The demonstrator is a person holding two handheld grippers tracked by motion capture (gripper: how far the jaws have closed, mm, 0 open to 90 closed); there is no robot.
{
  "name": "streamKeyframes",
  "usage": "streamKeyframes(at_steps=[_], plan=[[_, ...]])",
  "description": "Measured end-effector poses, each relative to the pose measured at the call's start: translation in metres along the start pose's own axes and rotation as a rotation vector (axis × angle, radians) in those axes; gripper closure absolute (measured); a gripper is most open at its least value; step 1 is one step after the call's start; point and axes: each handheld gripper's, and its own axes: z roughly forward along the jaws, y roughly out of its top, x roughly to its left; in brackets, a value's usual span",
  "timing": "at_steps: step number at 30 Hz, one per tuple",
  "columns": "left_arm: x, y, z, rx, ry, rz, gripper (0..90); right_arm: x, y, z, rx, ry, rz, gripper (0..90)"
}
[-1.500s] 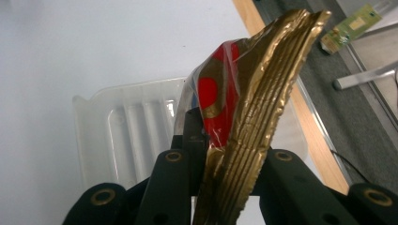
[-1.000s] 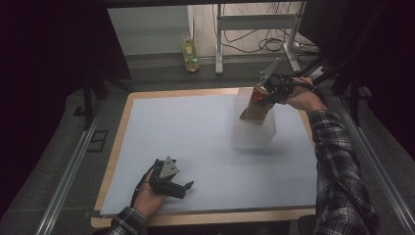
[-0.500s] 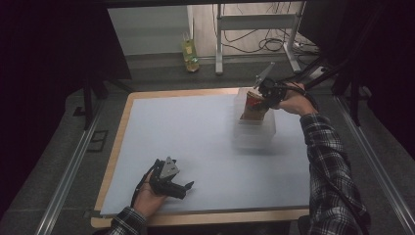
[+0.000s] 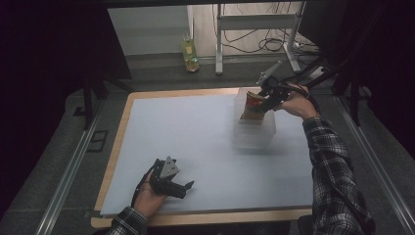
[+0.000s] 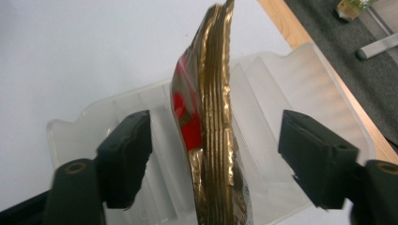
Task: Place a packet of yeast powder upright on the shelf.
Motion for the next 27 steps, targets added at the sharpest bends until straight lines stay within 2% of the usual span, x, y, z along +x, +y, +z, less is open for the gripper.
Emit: streamKeyframes(at_steps=[6, 13, 18, 24, 27], plan=[[0.000, 0.000, 0.001, 0.001, -0.002, 0.003, 1.3, 0.003, 0.004, -0.007, -0.059, 0.007, 0.010, 16.1], [0.000, 0.000, 0.001, 0.002, -0.003, 0.002, 1.3, 0.005, 0.004, -0.012, -0.082, -0.005, 0.032, 9.1], [0.000, 0.000, 0.001, 0.004, -0.004, 0.004, 1.3, 0.007, 0.004, -0.016, -0.089, -0.016, 0.035, 7.2], [0.000, 0.000, 0.001, 0.006, -0.003, 0.006, 1.3, 0.011, 0.004, -0.026, -0.119, -0.053, 0.029, 7.0], [0.000, 0.000, 0.001, 0.007, -0.003, 0.007, 1.3, 0.013, 0.002, -0.029, -0.122, -0.057, 0.042, 7.0]])
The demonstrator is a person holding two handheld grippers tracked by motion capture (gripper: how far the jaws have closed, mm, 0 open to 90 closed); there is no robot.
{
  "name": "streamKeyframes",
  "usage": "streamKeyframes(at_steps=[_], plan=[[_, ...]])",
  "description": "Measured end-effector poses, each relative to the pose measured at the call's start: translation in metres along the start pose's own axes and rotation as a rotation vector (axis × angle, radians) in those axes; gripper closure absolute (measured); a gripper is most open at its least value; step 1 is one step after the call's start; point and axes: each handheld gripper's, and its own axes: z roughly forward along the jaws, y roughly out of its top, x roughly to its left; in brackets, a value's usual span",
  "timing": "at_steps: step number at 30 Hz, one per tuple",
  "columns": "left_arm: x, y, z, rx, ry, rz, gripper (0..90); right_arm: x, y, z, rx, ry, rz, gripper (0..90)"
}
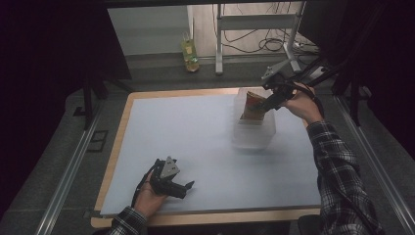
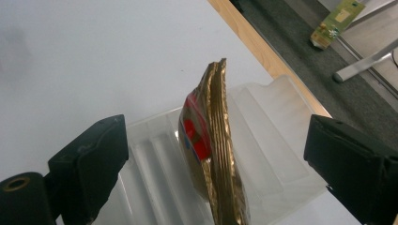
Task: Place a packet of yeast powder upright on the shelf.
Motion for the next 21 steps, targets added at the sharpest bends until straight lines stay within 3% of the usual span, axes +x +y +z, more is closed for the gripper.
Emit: streamKeyframes(at_steps=[11, 21], plan=[[0.000, 0.000, 0.000, -0.015, -0.013, -0.005, 0.9, 0.008, -0.010, -0.008, -0.024, -0.017, 0.015, 6.7], [0.003, 0.000, -0.003, -0.029, 0.000, -0.023, 0.9, 0.012, -0.023, -0.015, -0.034, -0.032, 0.057, 4.3]])
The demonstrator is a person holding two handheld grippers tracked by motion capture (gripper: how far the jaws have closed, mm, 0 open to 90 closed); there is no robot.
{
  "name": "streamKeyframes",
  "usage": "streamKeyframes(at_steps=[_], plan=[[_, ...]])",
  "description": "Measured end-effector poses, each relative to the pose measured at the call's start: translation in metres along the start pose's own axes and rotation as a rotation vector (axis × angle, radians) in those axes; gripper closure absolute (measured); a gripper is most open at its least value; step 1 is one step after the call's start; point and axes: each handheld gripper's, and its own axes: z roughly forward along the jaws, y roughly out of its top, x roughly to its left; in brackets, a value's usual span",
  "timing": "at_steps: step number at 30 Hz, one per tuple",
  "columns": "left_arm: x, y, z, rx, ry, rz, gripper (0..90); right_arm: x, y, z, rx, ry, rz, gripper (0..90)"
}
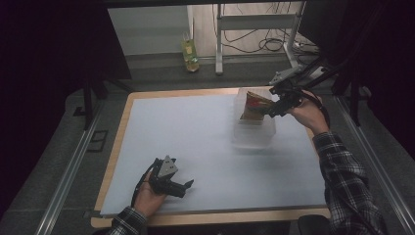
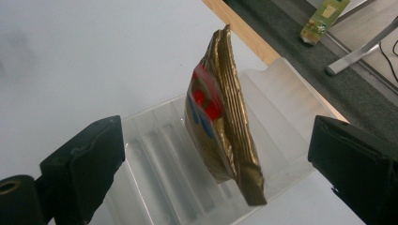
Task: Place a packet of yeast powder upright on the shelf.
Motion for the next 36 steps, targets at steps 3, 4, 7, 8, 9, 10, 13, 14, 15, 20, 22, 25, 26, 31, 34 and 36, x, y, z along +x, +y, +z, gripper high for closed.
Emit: streamKeyframes(at_steps=[3, 4, 7, 8, 9, 10, 13, 14, 15, 20, 22, 25, 26, 31, 34, 36], plan=[[0.001, 0.000, -0.001, -0.010, 0.004, -0.008, 0.9, 0.002, -0.006, -0.003, -0.005, 0.000, 0.025, 3.8], [0.001, 0.000, -0.001, -0.017, 0.003, -0.015, 0.9, 0.003, -0.008, -0.003, -0.010, 0.002, 0.027, 3.6], [0.000, 0.001, -0.002, -0.023, 0.001, -0.018, 0.9, 0.004, -0.012, -0.005, -0.015, 0.001, 0.041, 3.3], [0.000, 0.001, -0.002, -0.026, -0.002, -0.019, 0.8, 0.005, -0.015, -0.006, -0.018, -0.003, 0.048, 3.3], [0.000, 0.001, -0.002, -0.032, -0.004, -0.018, 0.7, 0.006, -0.016, -0.006, -0.019, -0.005, 0.054, 3.3], [0.000, 0.001, -0.002, -0.039, -0.006, -0.015, 0.7, 0.006, -0.017, -0.006, -0.018, -0.006, 0.064, 3.3], [-0.001, 0.001, -0.002, -0.039, -0.013, -0.013, 0.4, 0.007, -0.023, -0.009, -0.039, 0.004, 0.084, 2.9], [-0.001, 0.001, -0.002, -0.036, -0.018, -0.012, 0.3, 0.008, -0.025, -0.010, -0.046, 0.006, 0.086, 2.8], [-0.001, 0.000, -0.001, -0.034, -0.028, -0.010, 0.0, 0.008, -0.026, -0.011, -0.048, 0.009, 0.094, 2.5], [-0.005, 0.001, 0.001, -0.028, -0.026, 0.029, 0.0, 0.013, -0.033, -0.014, -0.065, 0.026, 0.105, 1.4], [-0.005, 0.001, 0.001, -0.023, -0.023, 0.033, 0.0, 0.016, -0.036, -0.016, -0.068, 0.031, 0.114, 1.0], [-0.005, 0.000, 0.001, -0.017, -0.020, 0.030, 0.0, 0.020, -0.040, -0.017, -0.076, 0.029, 0.113, 0.9], [-0.005, 0.000, 0.001, -0.017, -0.020, 0.030, 0.0, 0.020, -0.040, -0.017, -0.076, 0.029, 0.113, 0.9], [-0.005, 0.000, 0.002, -0.012, -0.020, 0.030, 0.0, 0.028, -0.048, -0.022, -0.096, 0.034, 0.127, 0.7], [-0.005, 0.000, 0.002, -0.011, -0.021, 0.030, 0.0, 0.032, -0.053, -0.024, -0.105, 0.035, 0.140, 0.7], [-0.005, 0.000, 0.002, -0.011, -0.020, 0.031, 0.0, 0.034, -0.055, -0.025, -0.107, 0.047, 0.153, 0.7]])
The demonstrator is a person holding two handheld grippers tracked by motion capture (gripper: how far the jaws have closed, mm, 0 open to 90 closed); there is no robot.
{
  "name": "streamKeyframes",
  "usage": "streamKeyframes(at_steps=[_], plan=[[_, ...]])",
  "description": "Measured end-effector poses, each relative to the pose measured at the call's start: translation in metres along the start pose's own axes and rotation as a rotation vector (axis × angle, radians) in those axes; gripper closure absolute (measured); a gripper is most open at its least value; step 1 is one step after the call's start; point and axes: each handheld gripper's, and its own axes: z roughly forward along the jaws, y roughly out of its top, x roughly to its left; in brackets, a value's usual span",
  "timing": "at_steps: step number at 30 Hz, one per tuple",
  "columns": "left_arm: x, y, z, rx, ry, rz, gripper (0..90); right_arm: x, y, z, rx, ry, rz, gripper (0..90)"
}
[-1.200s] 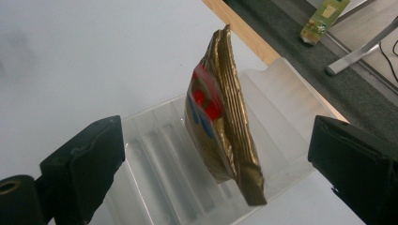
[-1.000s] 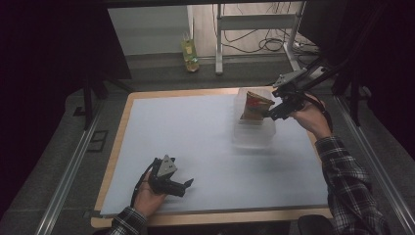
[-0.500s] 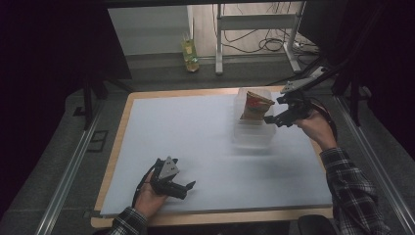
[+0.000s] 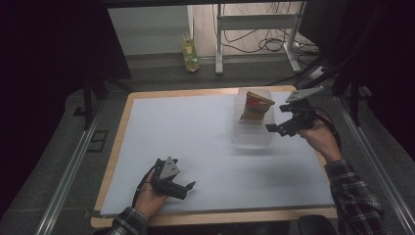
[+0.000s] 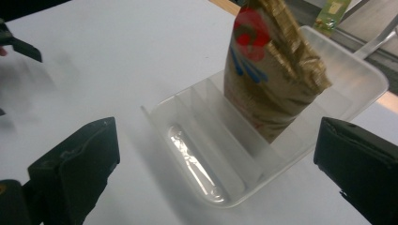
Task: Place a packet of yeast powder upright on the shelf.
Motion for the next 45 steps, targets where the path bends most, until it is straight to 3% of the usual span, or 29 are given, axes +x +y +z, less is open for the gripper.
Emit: streamKeyframes(at_steps=[28, 45], plan=[[0.000, 0.000, -0.001, -0.001, 0.001, 0.002, 0.0, 0.033, -0.036, -0.018, -0.012, -0.018, 0.031, 0.1], [0.000, 0.000, -0.001, -0.003, 0.005, 0.000, 0.0, 0.054, -0.053, -0.025, -0.021, -0.001, 0.030, 0.0]])
